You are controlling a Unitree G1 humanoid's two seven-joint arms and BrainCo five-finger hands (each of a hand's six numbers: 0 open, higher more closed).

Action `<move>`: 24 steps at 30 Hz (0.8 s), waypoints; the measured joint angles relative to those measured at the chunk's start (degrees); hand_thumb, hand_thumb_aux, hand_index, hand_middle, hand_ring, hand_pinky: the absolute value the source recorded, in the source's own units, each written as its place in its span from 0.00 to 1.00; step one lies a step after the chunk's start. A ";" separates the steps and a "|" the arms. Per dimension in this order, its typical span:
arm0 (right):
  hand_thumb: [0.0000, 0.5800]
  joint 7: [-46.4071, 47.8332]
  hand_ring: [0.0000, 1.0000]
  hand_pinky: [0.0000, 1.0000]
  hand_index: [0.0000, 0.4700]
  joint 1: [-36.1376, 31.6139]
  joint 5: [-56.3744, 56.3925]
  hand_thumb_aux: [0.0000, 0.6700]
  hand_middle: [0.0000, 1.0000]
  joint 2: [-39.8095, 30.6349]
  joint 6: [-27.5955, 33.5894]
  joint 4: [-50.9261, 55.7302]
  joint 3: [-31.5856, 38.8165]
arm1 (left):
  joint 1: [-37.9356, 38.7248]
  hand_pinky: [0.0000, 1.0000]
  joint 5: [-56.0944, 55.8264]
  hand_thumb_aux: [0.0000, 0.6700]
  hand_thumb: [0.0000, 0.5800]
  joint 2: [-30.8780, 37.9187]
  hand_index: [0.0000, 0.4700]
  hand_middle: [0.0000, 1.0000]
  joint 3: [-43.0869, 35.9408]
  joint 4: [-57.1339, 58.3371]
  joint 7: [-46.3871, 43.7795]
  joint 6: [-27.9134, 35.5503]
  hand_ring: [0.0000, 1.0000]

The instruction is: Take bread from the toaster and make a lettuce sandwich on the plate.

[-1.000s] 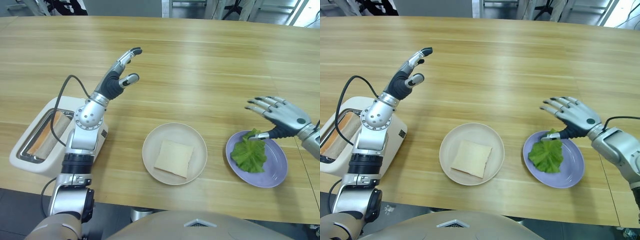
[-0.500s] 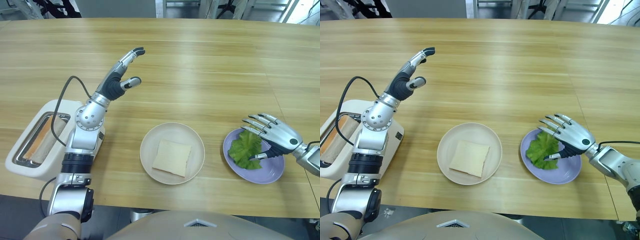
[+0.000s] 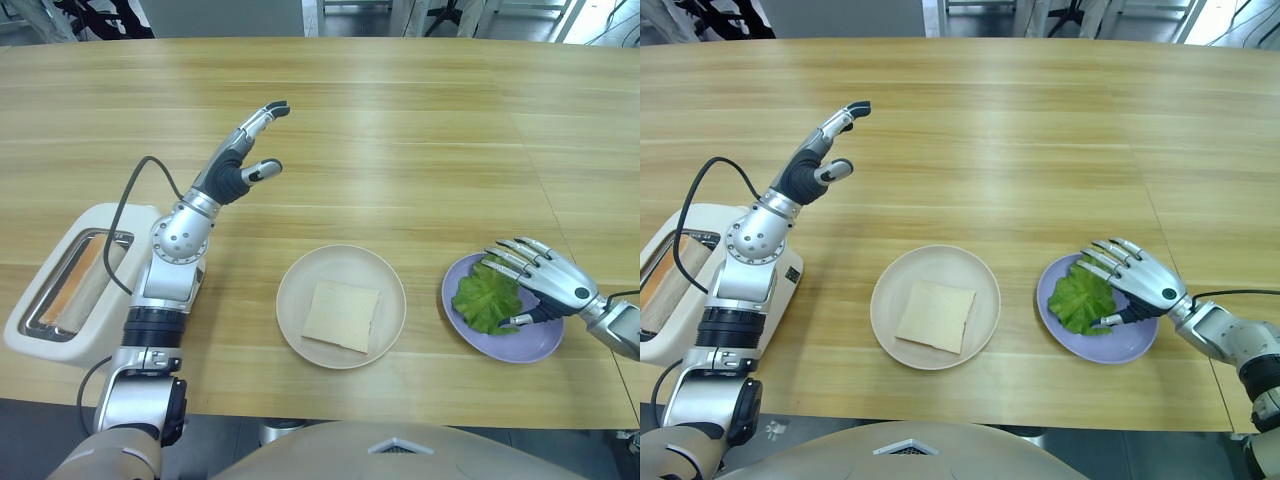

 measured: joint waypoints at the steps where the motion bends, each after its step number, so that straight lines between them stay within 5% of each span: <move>1: 0.00 -0.48 0.00 0.00 0.00 -0.55 -0.17 0.00 0.00 0.18 0.11 0.44 0.62 | 0.00 0.00 0.07 0.00 0.00 0.00 0.00 0.00 0.00 0.12 -0.01 -0.02 0.00; 16: 0.02 -1.64 0.00 0.00 0.01 -5.16 -0.10 0.01 0.00 2.83 0.11 5.67 8.30 | -0.30 0.00 0.37 0.00 0.00 0.04 0.00 0.00 -0.03 0.95 0.18 -0.68 0.00; 18: 0.28 -1.65 0.00 0.00 0.15 -5.35 -0.07 0.15 0.00 3.02 -0.18 6.07 8.95 | -0.30 0.00 0.38 0.00 0.00 0.24 0.00 0.00 -0.02 1.04 0.25 -0.68 0.00; 20: 0.32 -1.77 0.00 0.00 0.17 -5.47 0.03 0.18 0.00 3.19 -0.58 6.24 9.31 | -0.31 0.00 0.43 0.00 0.00 0.50 0.00 0.00 -0.02 1.19 0.32 -0.70 0.00; 21: 0.38 -1.96 0.00 0.00 0.21 -5.68 0.26 0.21 0.00 3.20 -0.69 6.33 9.40 | -0.31 0.00 0.57 0.00 0.00 0.60 0.00 0.00 -0.02 1.30 0.39 -0.71 0.00; 22: 0.55 -2.13 0.00 0.00 0.32 -5.96 0.47 0.33 0.00 3.20 -0.73 6.46 9.43 | -0.30 0.00 0.76 0.00 0.00 0.61 0.00 0.00 -0.02 1.35 0.43 -0.73 0.00; 23: 0.55 -2.21 0.00 0.00 0.32 -6.17 0.58 0.33 0.00 3.20 -0.76 6.48 9.51 | -0.30 0.00 0.88 0.00 0.00 0.61 0.00 0.00 -0.02 1.37 0.46 -0.74 0.00; 24: 0.76 -2.40 0.00 0.00 0.50 -6.33 0.83 0.51 0.00 3.20 -0.83 6.49 9.69 | -0.30 0.00 0.96 0.00 0.00 0.61 0.00 0.00 -0.02 1.37 0.50 -0.75 0.00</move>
